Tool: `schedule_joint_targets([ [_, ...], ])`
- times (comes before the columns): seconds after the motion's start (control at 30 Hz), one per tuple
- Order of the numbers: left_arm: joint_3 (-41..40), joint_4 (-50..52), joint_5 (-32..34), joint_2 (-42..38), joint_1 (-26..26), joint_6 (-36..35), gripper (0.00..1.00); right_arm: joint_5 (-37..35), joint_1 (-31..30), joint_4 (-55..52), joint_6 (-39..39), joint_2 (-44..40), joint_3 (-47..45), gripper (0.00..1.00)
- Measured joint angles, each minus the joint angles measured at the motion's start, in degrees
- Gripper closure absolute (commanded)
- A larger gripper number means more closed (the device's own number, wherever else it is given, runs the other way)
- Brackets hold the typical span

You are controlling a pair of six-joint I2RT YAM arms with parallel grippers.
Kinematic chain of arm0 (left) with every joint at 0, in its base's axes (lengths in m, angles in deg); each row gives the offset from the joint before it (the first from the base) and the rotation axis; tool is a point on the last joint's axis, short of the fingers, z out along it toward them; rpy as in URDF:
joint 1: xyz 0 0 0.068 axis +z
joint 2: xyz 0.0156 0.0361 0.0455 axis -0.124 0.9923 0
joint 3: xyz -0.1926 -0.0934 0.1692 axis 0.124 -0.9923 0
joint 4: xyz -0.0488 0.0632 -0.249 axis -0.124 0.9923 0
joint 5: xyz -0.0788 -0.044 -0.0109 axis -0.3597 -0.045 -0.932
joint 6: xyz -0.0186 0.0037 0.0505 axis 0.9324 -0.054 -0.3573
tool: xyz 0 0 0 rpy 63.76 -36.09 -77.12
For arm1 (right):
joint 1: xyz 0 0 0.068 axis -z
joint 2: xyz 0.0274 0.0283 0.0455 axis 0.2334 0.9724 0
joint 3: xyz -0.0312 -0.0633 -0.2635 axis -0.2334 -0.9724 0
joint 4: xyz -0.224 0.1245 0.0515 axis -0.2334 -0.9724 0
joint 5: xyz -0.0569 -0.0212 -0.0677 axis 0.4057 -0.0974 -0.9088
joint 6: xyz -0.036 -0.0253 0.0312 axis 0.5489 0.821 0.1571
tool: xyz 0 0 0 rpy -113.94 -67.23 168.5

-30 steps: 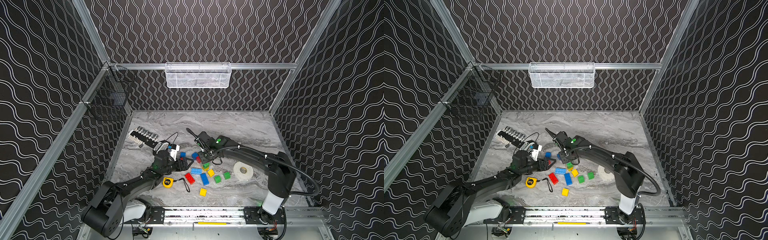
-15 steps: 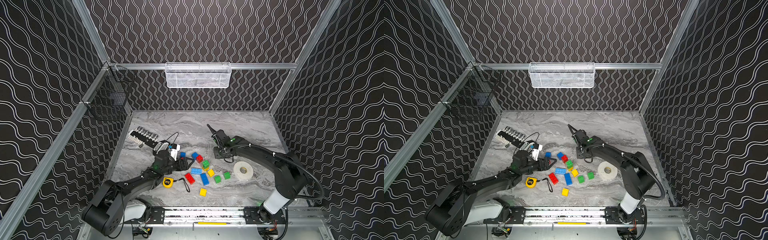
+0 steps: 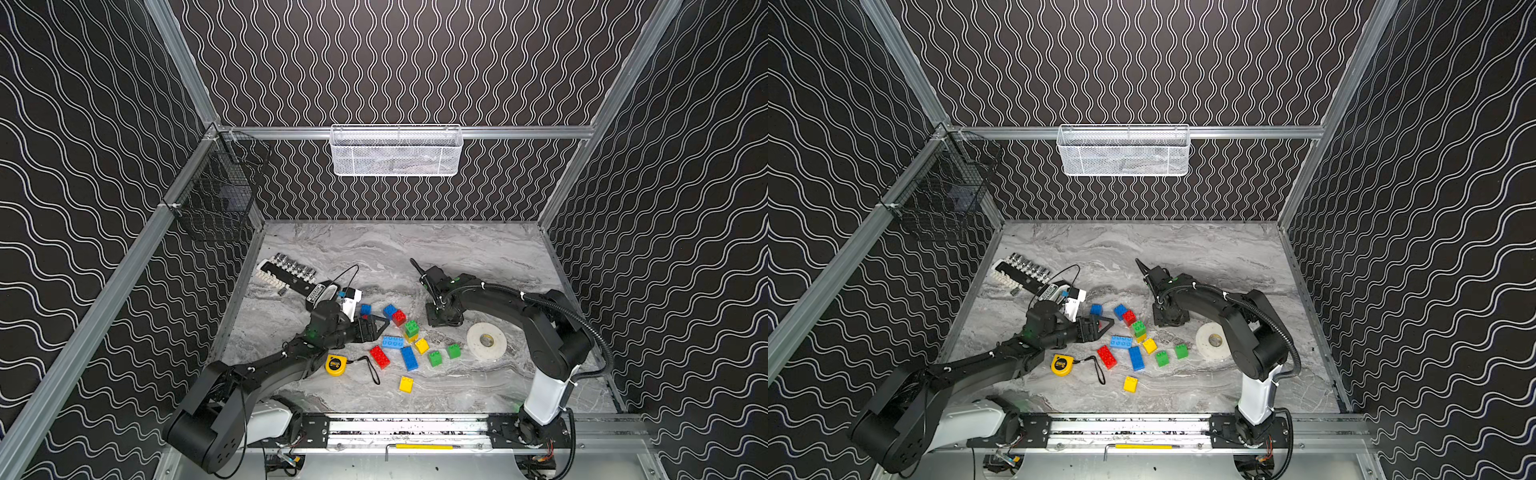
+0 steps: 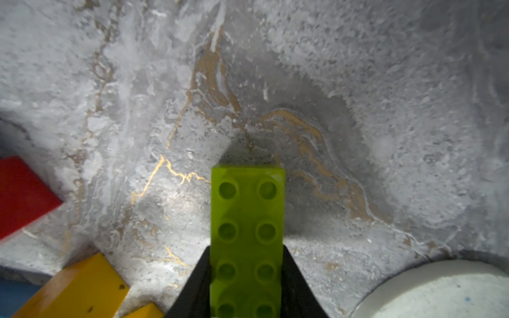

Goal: Assemble a fork with lego
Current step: Place the lego brick at the center of the board, then pick up the lego brick from the center of the board, then assemble the lego brick with the lego brick.

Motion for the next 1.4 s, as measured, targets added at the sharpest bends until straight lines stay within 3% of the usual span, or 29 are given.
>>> schedule_joint_targets([
  [0.2, 0.00, 0.00, -0.02, 0.02, -0.02, 0.00, 0.09, 1.09, 0.04, -0.61, 0.04, 0.81, 0.00, 0.55],
  [0.53, 0.00, 0.00, -0.02, 0.50, -0.07, -0.02, 0.09, 1.25, 0.04, -0.70, -0.13, 0.96, 0.00, 0.68],
  [0.77, -0.13, -0.70, -0.13, 0.46, -0.07, 0.50, 0.08, -1.18, -0.50, -0.66, -0.07, -7.06, -0.59, 0.77],
  [0.97, -3.39, -9.40, -3.54, 2.54, 2.86, 7.43, 0.09, -1.75, -6.29, 0.02, 4.48, -14.60, 1.92, 0.78],
  [1.17, -4.39, -15.82, -5.49, 5.07, 3.93, 10.97, 0.10, -1.75, -13.22, -3.08, 7.15, -10.75, 7.91, 0.79],
  [1.4, -4.20, -16.04, -6.01, 4.48, 4.17, 11.67, 0.10, -1.75, -14.58, -5.53, 7.13, -6.03, 10.60, 0.81],
])
